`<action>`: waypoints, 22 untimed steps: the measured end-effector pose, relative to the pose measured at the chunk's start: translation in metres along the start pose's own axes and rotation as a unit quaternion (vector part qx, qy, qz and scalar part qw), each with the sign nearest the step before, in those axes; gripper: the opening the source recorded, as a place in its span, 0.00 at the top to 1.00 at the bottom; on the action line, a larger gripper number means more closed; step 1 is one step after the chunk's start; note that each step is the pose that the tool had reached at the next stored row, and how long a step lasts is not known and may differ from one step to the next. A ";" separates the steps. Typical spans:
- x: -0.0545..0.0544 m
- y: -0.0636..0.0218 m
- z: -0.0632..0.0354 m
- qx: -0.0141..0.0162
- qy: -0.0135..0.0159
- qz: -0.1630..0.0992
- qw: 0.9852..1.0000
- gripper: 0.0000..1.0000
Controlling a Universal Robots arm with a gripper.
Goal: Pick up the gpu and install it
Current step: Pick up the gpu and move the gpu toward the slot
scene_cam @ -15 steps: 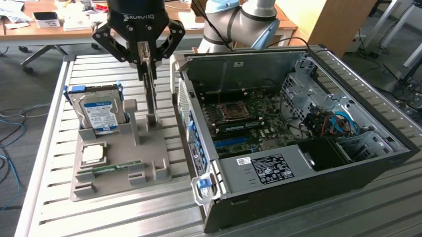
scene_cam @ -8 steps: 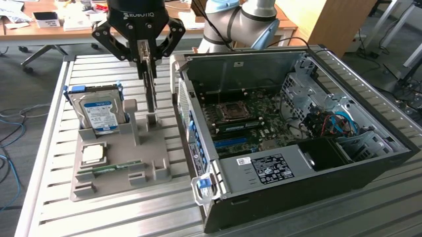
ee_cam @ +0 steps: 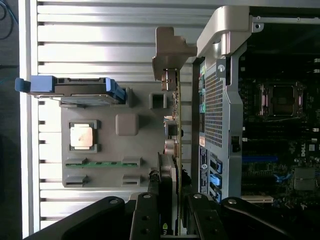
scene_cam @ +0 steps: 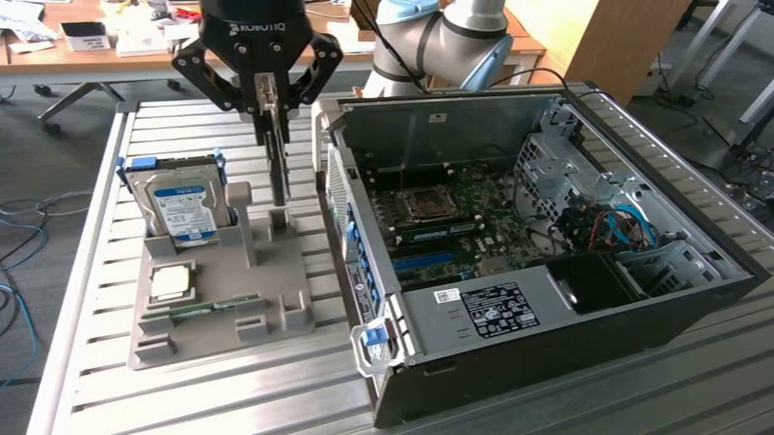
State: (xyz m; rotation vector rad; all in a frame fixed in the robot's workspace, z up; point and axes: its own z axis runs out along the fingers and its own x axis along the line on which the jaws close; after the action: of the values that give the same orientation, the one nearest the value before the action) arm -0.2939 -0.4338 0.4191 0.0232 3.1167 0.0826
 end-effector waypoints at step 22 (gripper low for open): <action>-0.015 0.0002 0.0004 0.000 0.000 0.000 1.000 0.73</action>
State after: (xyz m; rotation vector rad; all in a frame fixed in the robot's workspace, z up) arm -0.2792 -0.4338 0.4191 0.0231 3.1167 0.0830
